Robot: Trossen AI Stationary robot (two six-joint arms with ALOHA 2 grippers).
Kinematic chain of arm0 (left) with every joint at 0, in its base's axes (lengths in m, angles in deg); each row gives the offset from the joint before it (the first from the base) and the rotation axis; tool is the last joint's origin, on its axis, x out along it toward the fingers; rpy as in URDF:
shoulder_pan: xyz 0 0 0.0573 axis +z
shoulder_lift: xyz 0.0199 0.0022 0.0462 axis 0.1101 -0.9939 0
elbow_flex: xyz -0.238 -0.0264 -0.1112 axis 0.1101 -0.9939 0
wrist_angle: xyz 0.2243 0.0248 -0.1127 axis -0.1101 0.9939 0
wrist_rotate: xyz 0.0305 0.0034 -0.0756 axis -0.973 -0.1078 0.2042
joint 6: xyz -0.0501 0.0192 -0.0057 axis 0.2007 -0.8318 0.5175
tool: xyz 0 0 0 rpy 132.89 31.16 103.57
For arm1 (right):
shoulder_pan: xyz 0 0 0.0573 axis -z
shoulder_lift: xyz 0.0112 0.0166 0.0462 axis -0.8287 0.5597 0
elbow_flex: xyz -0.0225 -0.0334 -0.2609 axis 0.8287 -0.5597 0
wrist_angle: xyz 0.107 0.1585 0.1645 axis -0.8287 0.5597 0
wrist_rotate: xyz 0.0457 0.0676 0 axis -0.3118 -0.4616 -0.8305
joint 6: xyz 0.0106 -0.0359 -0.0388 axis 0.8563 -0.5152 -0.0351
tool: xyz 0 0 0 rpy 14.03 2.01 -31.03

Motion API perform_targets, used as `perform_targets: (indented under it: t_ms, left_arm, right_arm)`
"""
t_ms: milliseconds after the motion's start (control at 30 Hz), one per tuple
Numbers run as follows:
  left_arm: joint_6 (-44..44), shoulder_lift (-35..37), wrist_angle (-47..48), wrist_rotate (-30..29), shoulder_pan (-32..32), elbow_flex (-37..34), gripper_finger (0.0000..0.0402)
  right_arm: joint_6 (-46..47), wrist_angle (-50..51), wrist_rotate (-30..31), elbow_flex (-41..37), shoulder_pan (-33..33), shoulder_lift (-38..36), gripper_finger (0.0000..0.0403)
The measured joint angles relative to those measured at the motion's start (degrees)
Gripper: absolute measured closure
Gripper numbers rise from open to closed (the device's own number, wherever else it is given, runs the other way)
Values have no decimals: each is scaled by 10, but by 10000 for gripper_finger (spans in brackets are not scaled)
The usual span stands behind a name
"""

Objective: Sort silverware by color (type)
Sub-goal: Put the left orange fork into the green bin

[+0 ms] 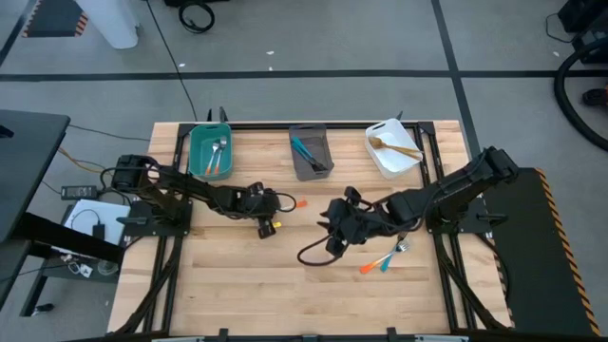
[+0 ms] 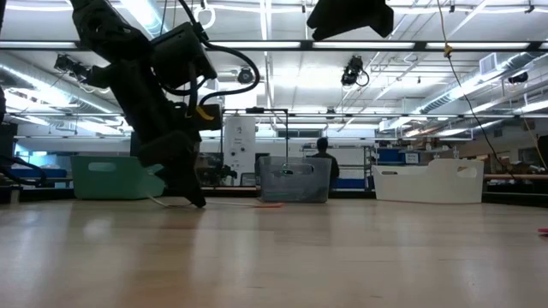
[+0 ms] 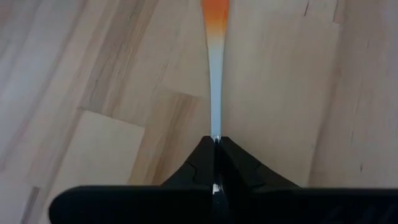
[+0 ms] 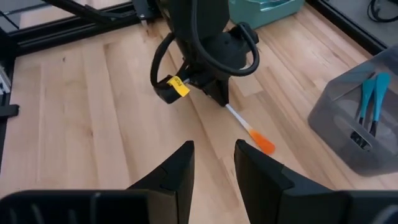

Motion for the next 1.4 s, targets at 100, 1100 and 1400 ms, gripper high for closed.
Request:
perform_targets:
  t_ms: [100, 1100, 1400]
  left_arm:
    - [0, 0, 7, -1, 0, 0, 383]
    - [-18, 118, 93, -66, -32, -5, 383]
    - [-44, 196, 110, -91, -7, -4, 383]
  right_arm:
    - [10, 0, 10, 0, -7, 0, 282]
    - [-10, -296, 58, -194, -25, 0, 282]
    - [-54, -463, 87, -284, -16, 0, 282]
